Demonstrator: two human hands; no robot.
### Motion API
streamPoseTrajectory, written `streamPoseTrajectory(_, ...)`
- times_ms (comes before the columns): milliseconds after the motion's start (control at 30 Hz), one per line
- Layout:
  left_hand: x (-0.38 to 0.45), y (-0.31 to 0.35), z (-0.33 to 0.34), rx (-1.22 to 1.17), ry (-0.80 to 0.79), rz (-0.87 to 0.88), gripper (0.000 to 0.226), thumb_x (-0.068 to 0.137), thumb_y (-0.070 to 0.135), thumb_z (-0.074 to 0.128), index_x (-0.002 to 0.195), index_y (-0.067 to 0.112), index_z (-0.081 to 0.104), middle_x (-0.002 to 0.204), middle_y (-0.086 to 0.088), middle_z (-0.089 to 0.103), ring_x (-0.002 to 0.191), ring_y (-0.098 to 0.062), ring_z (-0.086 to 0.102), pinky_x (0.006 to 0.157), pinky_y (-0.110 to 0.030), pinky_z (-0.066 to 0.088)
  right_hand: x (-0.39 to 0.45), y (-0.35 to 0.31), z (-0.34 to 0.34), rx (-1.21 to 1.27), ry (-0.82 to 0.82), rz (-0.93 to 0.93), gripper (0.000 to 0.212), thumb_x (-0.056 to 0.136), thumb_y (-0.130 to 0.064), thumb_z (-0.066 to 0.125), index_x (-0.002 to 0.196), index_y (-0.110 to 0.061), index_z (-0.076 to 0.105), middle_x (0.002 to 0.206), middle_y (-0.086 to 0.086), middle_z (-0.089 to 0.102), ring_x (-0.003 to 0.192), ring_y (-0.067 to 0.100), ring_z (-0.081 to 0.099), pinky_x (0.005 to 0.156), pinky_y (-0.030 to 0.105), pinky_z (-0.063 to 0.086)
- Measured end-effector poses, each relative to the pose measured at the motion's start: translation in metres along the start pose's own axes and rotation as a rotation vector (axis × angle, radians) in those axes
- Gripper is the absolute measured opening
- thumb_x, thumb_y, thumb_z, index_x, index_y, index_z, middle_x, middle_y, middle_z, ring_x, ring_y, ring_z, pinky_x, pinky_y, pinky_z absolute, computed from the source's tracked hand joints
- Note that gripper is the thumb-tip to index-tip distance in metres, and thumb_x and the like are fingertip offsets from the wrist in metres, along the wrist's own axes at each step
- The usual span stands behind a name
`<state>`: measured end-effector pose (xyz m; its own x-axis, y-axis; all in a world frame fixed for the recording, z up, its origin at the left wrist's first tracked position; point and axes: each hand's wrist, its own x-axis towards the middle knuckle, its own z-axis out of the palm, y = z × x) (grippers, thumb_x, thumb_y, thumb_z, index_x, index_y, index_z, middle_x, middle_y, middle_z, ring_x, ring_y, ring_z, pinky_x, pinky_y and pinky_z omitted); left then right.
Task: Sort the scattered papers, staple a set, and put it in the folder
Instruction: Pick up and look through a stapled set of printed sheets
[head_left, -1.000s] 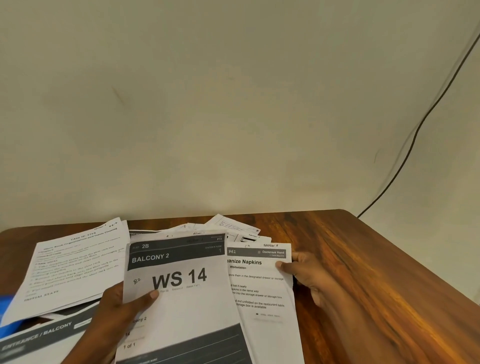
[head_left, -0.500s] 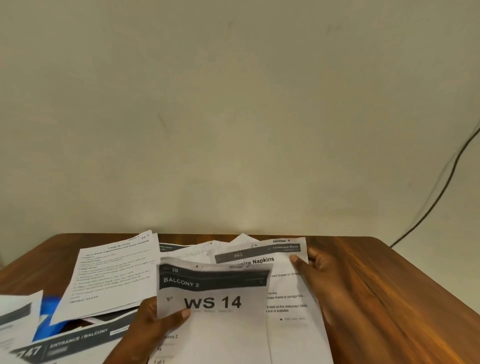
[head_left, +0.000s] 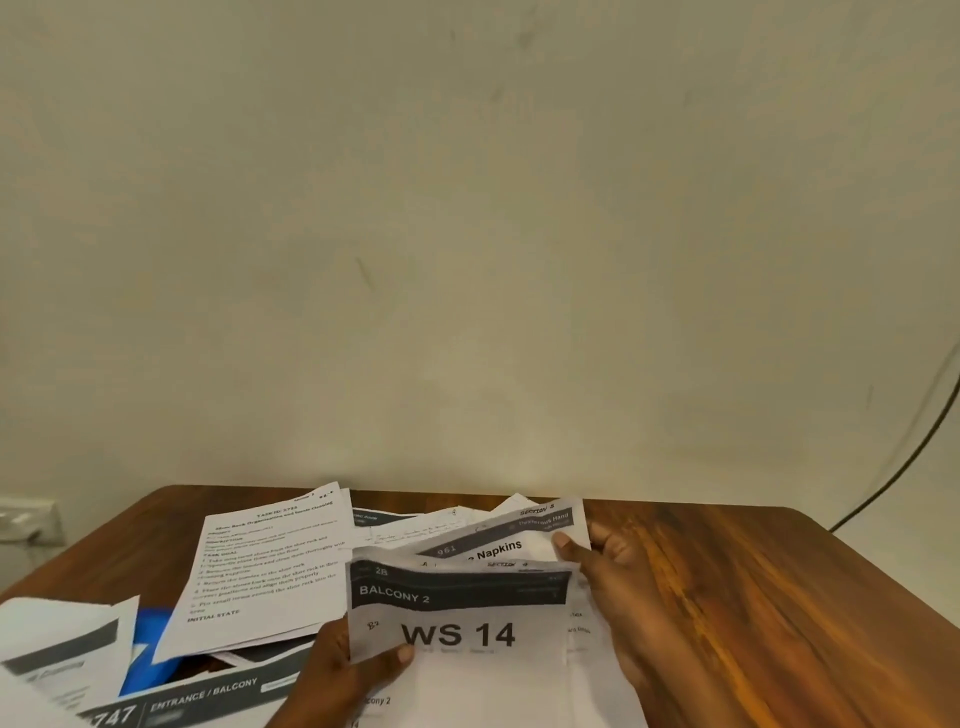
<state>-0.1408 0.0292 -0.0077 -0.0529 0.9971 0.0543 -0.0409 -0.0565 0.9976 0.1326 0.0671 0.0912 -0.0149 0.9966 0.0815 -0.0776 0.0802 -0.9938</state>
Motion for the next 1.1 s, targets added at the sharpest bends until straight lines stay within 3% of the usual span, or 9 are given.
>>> streamPoseTrajectory(267, -0.001, -0.001, -0.001, -0.059, -0.005, -0.013, 0.105, 0.025, 0.045, 0.106, 0.113, -0.002, 0.074, 0.109, -0.021, 0.078, 0.105, -0.04, 0.075, 0.1, -0.058, 0.054, -0.001, 0.004, 0.004, 0.007, -0.024, 0.048, 0.02, 0.104, -0.021, 0.059, 0.115, -0.021, 0.076, 0.108, 0.004, 0.081, 0.104, 0.033, 0.076, 0.092, 0.055, 0.061)
streamPoseTrajectory(467, -0.002, 0.0, 0.002, -0.102, 0.044, -0.004, 0.111, 0.019, 0.045, 0.106, 0.113, -0.004, 0.072, 0.106, -0.023, 0.078, 0.1, -0.041, 0.076, 0.098, -0.061, 0.055, -0.002, 0.003, -0.001, -0.097, -0.032, 0.039, 0.024, 0.107, -0.028, 0.054, 0.111, -0.024, 0.076, 0.101, -0.002, 0.082, 0.089, 0.019, 0.078, 0.065, 0.025, 0.06)
streamPoseTrajectory(533, -0.003, 0.003, 0.003, -0.124, 0.068, -0.018, 0.11, 0.019, 0.043, 0.106, 0.113, -0.003, 0.072, 0.107, -0.024, 0.078, 0.1, -0.042, 0.076, 0.098, -0.063, 0.054, -0.005, 0.0, 0.004, -0.134, -0.04, 0.024, 0.025, 0.107, -0.033, 0.05, 0.105, -0.03, 0.074, 0.101, -0.003, 0.08, 0.086, 0.015, 0.075, 0.069, 0.022, 0.057)
streamPoseTrajectory(667, -0.007, 0.008, 0.006, -0.159, 0.111, -0.041, 0.113, 0.018, 0.044, 0.106, 0.116, 0.0, 0.07, 0.107, -0.023, 0.078, 0.1, -0.045, 0.075, 0.098, -0.066, 0.053, -0.011, 0.002, 0.013, -0.21, -0.131, 0.011, 0.013, 0.103, -0.051, 0.042, 0.104, -0.047, 0.055, 0.107, -0.027, 0.057, 0.09, -0.006, 0.052, 0.076, 0.017, 0.044)
streamPoseTrajectory(733, -0.007, 0.008, 0.008, -0.168, 0.137, -0.044, 0.117, 0.015, 0.048, 0.105, 0.116, 0.002, 0.07, 0.106, -0.021, 0.078, 0.098, -0.044, 0.075, 0.096, -0.066, 0.054, -0.009, 0.007, 0.014, -0.243, -0.177, -0.021, 0.027, 0.092, -0.062, 0.043, 0.112, -0.047, 0.054, 0.12, -0.023, 0.057, 0.096, -0.007, 0.051, 0.076, 0.014, 0.043)
streamPoseTrajectory(800, -0.006, 0.008, 0.008, -0.158, 0.158, -0.047, 0.121, 0.01, 0.053, 0.103, 0.115, 0.003, 0.07, 0.103, -0.02, 0.079, 0.095, -0.043, 0.076, 0.093, -0.065, 0.056, -0.011, 0.007, 0.017, -0.221, -0.181, -0.033, 0.045, 0.082, -0.066, 0.043, 0.121, -0.044, 0.052, 0.122, -0.026, 0.052, 0.098, -0.007, 0.049, 0.082, 0.017, 0.046)
streamPoseTrajectory(900, -0.005, 0.009, 0.011, -0.152, 0.178, -0.023, 0.121, 0.007, 0.059, 0.1, 0.111, 0.006, 0.07, 0.098, -0.015, 0.081, 0.088, -0.038, 0.078, 0.082, -0.055, 0.062, -0.016, 0.008, 0.019, -0.146, -0.223, -0.037, 0.042, 0.08, -0.065, 0.048, 0.116, -0.044, 0.053, 0.12, -0.031, 0.053, 0.103, -0.003, 0.054, 0.098, 0.023, 0.047)
streamPoseTrajectory(1000, -0.007, 0.012, 0.017, -0.112, 0.216, 0.007, 0.102, 0.024, 0.056, 0.101, 0.112, 0.018, 0.066, 0.102, -0.01, 0.081, 0.086, -0.031, 0.079, 0.07, -0.041, 0.063, -0.011, 0.02, 0.019, -0.26, -0.174, -0.081, 0.046, 0.084, -0.057, 0.072, 0.126, -0.044, 0.057, 0.126, -0.016, 0.068, 0.114, 0.011, 0.066, 0.092, 0.03, 0.061)
streamPoseTrajectory(1100, -0.007, 0.014, 0.019, -0.091, 0.257, 0.001, 0.085, 0.059, 0.026, 0.096, 0.131, 0.028, 0.051, 0.11, -0.005, 0.076, 0.097, -0.027, 0.074, 0.071, -0.038, 0.062, -0.008, 0.032, 0.023, -0.361, -0.129, -0.075, 0.044, 0.091, -0.034, 0.078, 0.129, -0.041, 0.056, 0.126, -0.017, 0.066, 0.118, 0.009, 0.063, 0.103, 0.037, 0.057)
